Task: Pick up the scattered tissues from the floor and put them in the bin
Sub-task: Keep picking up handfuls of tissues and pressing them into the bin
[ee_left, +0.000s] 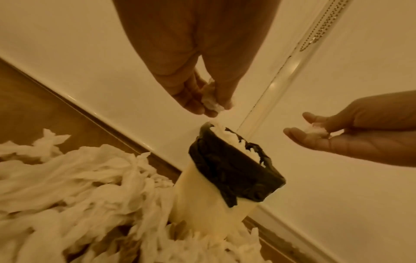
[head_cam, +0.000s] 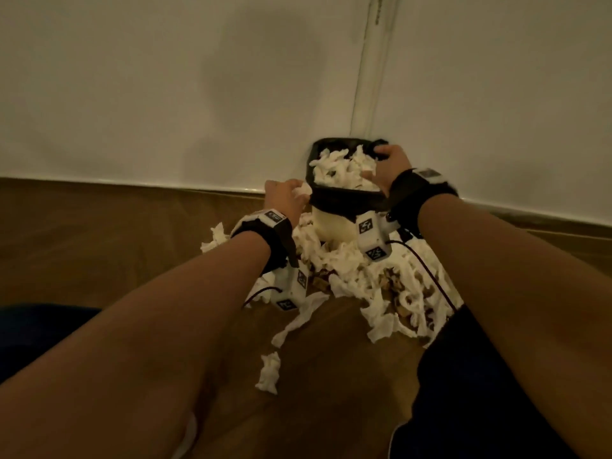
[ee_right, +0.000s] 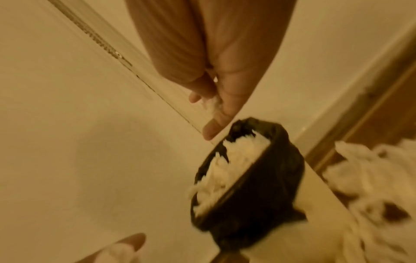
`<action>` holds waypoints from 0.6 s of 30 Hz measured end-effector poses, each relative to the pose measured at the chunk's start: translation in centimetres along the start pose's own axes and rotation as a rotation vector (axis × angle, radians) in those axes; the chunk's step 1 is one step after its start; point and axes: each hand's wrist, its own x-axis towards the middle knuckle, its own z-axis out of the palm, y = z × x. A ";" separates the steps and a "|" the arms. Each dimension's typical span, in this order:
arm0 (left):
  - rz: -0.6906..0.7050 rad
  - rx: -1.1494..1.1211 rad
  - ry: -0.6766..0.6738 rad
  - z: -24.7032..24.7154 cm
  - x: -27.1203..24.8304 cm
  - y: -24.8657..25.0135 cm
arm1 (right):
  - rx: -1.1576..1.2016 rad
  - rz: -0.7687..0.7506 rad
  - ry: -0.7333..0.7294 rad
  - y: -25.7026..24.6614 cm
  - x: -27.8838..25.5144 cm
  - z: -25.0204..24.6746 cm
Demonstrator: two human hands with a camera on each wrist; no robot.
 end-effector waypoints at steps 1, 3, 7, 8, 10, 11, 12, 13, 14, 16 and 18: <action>0.016 0.020 0.020 0.1 0.5 0.5 | -0.026 -0.071 0.076 -0.7 0.3 -0.9; 0.043 0.002 0.049 0.4 1.4 1.6 | -0.033 -0.121 0.139 -1.1 1.5 -2.3; 0.096 0.054 0.081 1.1 3.3 4.1 | -0.082 -0.081 0.155 0.5 2.7 -2.0; 0.093 0.047 0.075 1.3 3.8 4.6 | -0.074 -0.056 0.153 0.5 3.0 -1.7; 0.087 0.064 0.064 1.9 4.6 5.5 | -0.146 -0.071 0.176 0.4 3.7 -1.1; 0.088 0.081 0.065 2.2 5.0 5.8 | -0.197 -0.092 0.200 0.3 4.0 -0.9; 0.091 0.087 0.072 2.7 5.3 6.1 | -0.225 -0.109 0.221 0.2 4.3 -0.8; 0.091 0.087 0.077 3.1 5.5 6.4 | -0.244 -0.128 0.233 0.2 4.4 -0.5; 0.093 0.088 0.083 3.6 5.7 6.5 | -0.272 -0.142 0.236 0.2 4.6 -0.2; 0.089 0.089 0.059 4.5 5.8 6.6 | -0.359 -0.178 0.224 0.3 4.7 0.1; 0.073 0.106 -0.016 5.1 5.7 6.6 | -0.455 -0.211 0.181 0.7 4.8 0.4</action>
